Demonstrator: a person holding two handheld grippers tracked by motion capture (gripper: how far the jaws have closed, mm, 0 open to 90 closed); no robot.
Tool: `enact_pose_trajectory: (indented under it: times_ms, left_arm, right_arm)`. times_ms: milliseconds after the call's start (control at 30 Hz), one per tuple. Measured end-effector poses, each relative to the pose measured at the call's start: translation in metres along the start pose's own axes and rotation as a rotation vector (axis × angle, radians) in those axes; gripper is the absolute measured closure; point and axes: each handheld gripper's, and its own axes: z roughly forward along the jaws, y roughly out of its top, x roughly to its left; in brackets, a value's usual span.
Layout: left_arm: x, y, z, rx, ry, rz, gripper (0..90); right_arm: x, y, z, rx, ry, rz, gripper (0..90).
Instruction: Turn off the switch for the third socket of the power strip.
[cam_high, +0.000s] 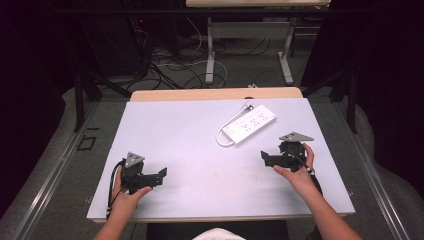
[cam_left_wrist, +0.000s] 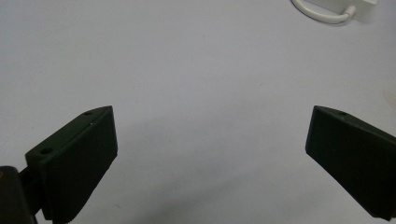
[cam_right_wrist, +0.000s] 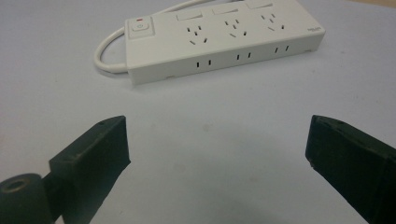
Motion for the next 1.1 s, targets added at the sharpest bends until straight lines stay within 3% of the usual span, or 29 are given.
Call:
enact_pose_trajectory:
  times_ms: [367, 833, 1100]
  left_arm:
    - [0.0, 0.0, -0.001, 0.003, -0.005, -0.001, 2.4]
    - [0.0, 0.0, -0.001, 0.004, -0.006, -0.001, 2.4]
    - [0.0, 0.0, 0.0, 0.0, -0.007, -0.002, 2.4]
  right_arm:
    - [-0.002, 0.019, 0.002, 0.017, 0.035, 0.017, 15.2]
    - [-0.008, 0.034, 0.003, 0.025, 0.031, -0.013, 16.1]
    - [-0.012, 0.047, 0.005, 0.045, 0.034, -0.04, 23.6]
